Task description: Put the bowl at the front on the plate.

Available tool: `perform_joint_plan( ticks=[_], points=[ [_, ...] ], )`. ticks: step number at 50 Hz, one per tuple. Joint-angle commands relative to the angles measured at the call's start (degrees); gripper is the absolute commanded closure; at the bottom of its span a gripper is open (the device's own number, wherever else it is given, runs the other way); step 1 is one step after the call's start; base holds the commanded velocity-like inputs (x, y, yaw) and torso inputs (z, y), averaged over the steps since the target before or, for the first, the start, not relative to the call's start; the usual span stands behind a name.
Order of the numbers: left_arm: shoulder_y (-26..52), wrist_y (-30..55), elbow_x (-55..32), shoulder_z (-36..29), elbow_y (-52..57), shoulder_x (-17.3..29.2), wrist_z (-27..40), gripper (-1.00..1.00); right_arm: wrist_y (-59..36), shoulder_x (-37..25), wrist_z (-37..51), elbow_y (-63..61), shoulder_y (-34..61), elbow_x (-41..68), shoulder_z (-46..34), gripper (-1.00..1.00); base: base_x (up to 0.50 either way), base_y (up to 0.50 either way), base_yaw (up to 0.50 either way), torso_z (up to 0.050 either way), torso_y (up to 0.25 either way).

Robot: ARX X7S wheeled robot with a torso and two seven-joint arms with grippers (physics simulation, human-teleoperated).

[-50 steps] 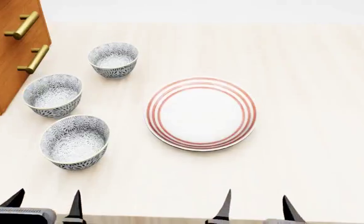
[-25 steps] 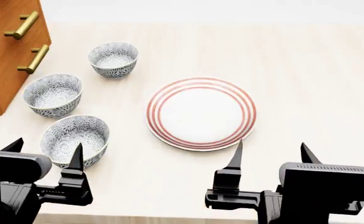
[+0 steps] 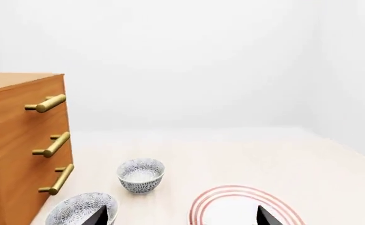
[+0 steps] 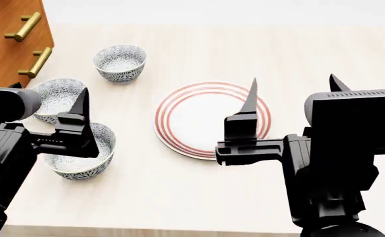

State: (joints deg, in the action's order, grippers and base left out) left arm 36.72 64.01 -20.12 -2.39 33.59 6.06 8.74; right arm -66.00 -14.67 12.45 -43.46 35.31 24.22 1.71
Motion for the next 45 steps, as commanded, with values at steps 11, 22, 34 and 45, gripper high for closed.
perform_joint_plan(
  ticks=[11, 22, 34, 45],
  points=[
    [15.6, 13.5, -7.6, 4.7, 0.0, -3.7, 2.7, -1.0, -8.2, -2.3, -1.2, 2.6, 16.1, 2.8, -2.5, -1.0, 0.0, 0.0, 0.0, 0.0, 0.0],
    [20.5, 14.3, -9.2, 4.7, -1.6, -3.6, 4.3, -1.0, -9.1, -2.8, -1.9, 4.8, 21.3, 3.3, -3.7, -1.0, 0.0, 0.0, 0.0, 0.0, 0.0],
    [21.7, 14.6, -11.5, 5.0, -1.0, -3.4, 6.0, -1.0, -9.3, -3.1, -1.7, 5.5, 22.1, 3.6, -3.8, -1.0, 0.0, 0.0, 0.0, 0.0, 0.0],
    [22.1, 14.6, -13.3, 5.0, -1.3, -3.1, 7.2, -1.0, -10.1, -3.0, -1.4, 4.7, 22.0, 4.4, -2.8, -1.0, 0.02, 0.0, 0.0, 0.0, 0.0]
  ],
)
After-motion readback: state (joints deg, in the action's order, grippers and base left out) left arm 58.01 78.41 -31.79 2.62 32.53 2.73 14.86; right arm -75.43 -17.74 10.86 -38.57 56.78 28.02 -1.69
